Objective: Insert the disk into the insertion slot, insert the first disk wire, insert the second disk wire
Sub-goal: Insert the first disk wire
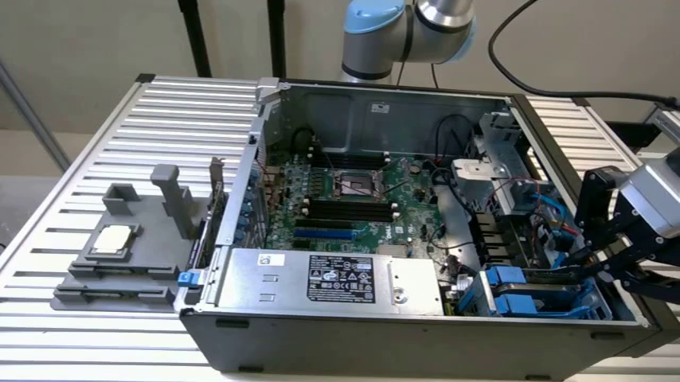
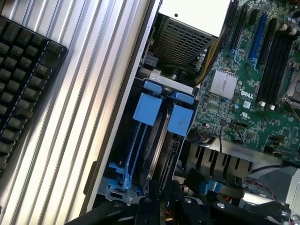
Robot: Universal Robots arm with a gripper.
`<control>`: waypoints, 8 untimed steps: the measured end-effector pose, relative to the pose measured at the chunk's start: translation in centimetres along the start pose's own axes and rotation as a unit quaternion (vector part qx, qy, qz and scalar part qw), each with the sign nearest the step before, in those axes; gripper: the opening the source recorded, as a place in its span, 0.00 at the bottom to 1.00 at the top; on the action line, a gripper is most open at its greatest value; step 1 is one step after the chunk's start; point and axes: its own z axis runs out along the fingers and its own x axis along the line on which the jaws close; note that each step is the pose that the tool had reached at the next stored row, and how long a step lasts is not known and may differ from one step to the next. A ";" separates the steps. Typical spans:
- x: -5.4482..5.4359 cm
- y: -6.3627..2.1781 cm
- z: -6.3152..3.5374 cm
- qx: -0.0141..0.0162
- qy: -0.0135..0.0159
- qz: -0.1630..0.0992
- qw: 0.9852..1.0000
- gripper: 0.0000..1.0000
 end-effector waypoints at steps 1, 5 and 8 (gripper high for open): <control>0.0 -0.01 0.01 0.000 0.000 0.000 1.000 0.24; -0.1 -0.03 0.02 0.000 0.000 0.000 1.000 0.21; -0.1 -0.03 0.02 0.000 0.000 0.000 1.000 0.16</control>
